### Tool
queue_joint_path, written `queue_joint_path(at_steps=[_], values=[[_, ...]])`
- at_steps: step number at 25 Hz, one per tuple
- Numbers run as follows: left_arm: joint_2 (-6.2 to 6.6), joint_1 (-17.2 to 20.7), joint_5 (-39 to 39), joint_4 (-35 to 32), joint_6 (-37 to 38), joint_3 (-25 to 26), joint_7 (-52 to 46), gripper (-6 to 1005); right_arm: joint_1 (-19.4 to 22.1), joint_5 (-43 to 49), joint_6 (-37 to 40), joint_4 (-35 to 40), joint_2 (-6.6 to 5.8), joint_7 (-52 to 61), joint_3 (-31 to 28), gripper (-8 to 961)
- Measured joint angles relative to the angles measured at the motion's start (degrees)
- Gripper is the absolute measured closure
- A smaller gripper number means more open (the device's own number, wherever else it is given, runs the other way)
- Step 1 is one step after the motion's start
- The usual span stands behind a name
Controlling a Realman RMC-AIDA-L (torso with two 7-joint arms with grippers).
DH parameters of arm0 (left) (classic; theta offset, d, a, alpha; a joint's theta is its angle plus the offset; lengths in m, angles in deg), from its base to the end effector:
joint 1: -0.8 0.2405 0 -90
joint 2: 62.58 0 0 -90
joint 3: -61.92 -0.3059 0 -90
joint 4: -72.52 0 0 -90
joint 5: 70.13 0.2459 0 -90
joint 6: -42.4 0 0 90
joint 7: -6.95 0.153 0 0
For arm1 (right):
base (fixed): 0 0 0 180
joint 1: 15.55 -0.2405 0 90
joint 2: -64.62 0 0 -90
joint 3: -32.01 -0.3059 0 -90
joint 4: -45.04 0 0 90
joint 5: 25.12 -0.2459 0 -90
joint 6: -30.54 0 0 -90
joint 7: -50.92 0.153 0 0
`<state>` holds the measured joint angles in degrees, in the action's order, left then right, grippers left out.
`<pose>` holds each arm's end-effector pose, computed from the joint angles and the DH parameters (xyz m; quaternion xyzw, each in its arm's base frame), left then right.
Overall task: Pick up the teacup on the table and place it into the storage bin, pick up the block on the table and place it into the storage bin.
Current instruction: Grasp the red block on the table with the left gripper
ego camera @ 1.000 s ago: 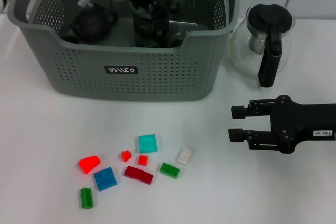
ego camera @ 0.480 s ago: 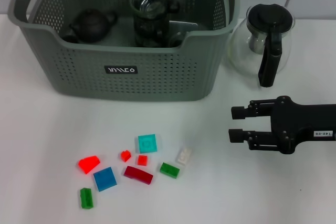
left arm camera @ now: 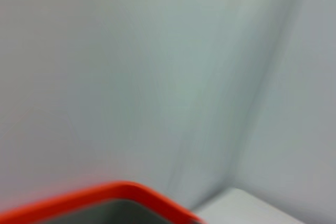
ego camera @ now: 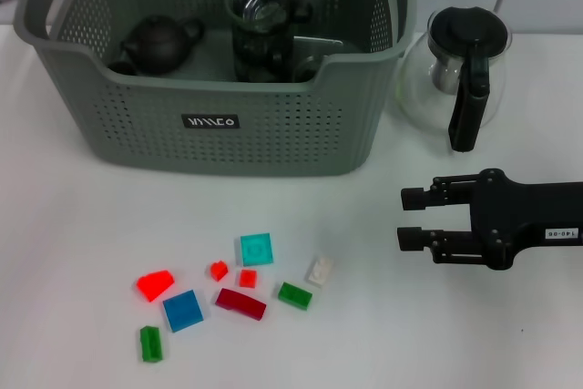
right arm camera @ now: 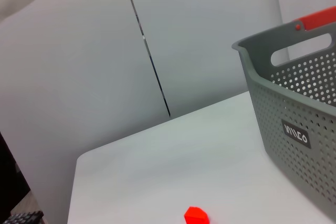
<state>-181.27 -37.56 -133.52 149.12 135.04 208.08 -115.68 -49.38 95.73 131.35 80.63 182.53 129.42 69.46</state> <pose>-0.1881 0.4474 0.1261 -0.8975 -0.2619 -0.2644 0.2365 0.2977 0.3695 -0.0310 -0.9540 0.1768 0.2412 0.0194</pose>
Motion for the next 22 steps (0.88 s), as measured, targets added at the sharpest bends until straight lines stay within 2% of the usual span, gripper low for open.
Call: queue_joint_path(at_steps=[4,8,10,11,13,15,19,22], values=[[-0.75,3.0,-3.9,1.4,11.9,3.5,4.5,295,-0.1,0.0,0.0,0.0,-0.03,0.2,0.0,360],[-1.46,5.8,-2.8,2.7,18.2,3.6,8.3,188,-0.1,0.1,0.0,0.0,0.04,0.2,0.0,360],[-1.93,7.4,-1.6,3.6,20.1,2.6,10.8,193,0.0,0.1,0.0,0.0,0.09,0.2,0.1,360],[-2.51,9.6,1.3,5.4,21.0,-0.4,13.1,195,0.0,0.1,0.0,0.0,0.11,0.2,0.1,360],[-2.82,10.8,4.4,6.6,21.2,-3.4,13.7,199,0.0,0.2,0.0,0.0,0.09,0.2,0.1,360],[-3.22,11.5,7.8,7.7,21.4,-6.4,13.8,204,0.1,0.2,0.0,0.0,0.04,0.2,0.1,360],[-5.14,12.6,16.3,10.5,21.0,-13.9,13.9,213,0.2,0.2,0.0,0.0,0.03,0.2,0.1,360],[-5.56,12.6,18.2,10.9,20.5,-16.3,13.4,220,0.3,0.2,-0.2,0.0,0.03,0.2,0.1,360]])
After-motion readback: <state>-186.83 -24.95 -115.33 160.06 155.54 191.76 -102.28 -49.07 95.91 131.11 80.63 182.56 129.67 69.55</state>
